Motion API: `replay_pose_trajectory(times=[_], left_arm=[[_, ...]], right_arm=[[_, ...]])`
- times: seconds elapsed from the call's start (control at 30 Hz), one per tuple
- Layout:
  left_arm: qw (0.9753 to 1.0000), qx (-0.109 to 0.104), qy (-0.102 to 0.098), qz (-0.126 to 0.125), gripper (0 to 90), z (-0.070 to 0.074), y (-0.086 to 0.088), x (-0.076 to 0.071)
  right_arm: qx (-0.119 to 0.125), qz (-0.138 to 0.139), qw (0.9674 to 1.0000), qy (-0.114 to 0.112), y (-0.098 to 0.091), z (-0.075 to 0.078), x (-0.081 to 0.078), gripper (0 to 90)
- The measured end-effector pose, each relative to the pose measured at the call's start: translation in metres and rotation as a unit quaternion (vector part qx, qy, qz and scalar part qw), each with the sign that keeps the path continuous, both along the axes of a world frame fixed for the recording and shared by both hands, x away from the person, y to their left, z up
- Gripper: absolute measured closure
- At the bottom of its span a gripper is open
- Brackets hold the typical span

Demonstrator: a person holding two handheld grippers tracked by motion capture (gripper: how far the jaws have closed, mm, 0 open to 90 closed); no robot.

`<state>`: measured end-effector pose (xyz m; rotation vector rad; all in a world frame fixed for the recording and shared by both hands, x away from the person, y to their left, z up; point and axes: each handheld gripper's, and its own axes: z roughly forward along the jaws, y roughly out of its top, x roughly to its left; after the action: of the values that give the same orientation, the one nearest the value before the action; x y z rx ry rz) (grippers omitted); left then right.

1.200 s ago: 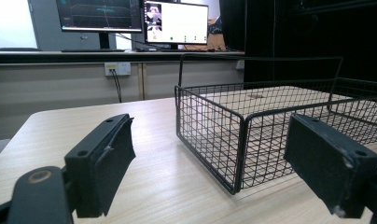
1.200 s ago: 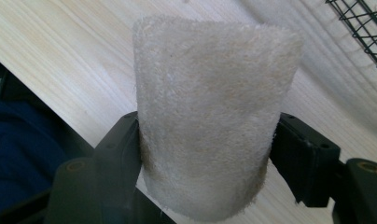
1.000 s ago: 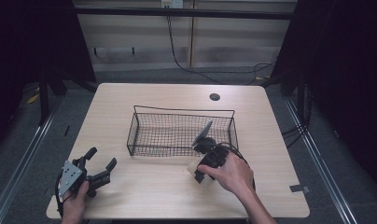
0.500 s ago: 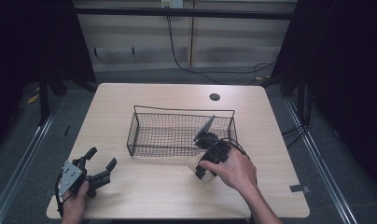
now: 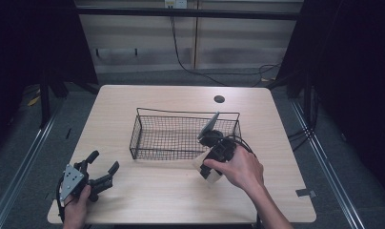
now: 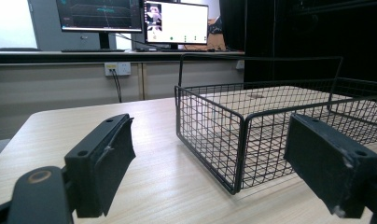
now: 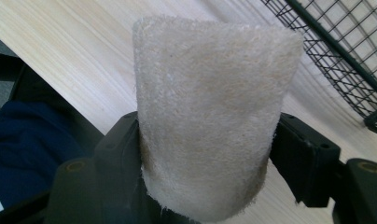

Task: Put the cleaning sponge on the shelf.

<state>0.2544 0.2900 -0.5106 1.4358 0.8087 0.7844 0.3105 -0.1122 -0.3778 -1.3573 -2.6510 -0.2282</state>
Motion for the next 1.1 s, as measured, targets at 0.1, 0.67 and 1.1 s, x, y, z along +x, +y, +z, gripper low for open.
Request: replay_pose_trajectory(times=[0.1,0.67,1.1], left_arm=[[1.0000,0.000,0.000,0.000,15.5,0.000,0.000,0.000],[1.0000,0.000,0.000,0.000,15.5,0.000,0.000,0.000],[1.0000,0.000,0.000,0.000,15.5,0.000,0.000,0.000]], right_arm=[[-0.002,0.003,1.0000,0.000,0.001,0.001,0.001,29.6],[0.006,-0.025,0.9997,-0.003,-0.006,0.025,0.015,29.6],[0.017,-0.060,0.9980,-0.005,-0.018,0.042,0.036,29.6]])
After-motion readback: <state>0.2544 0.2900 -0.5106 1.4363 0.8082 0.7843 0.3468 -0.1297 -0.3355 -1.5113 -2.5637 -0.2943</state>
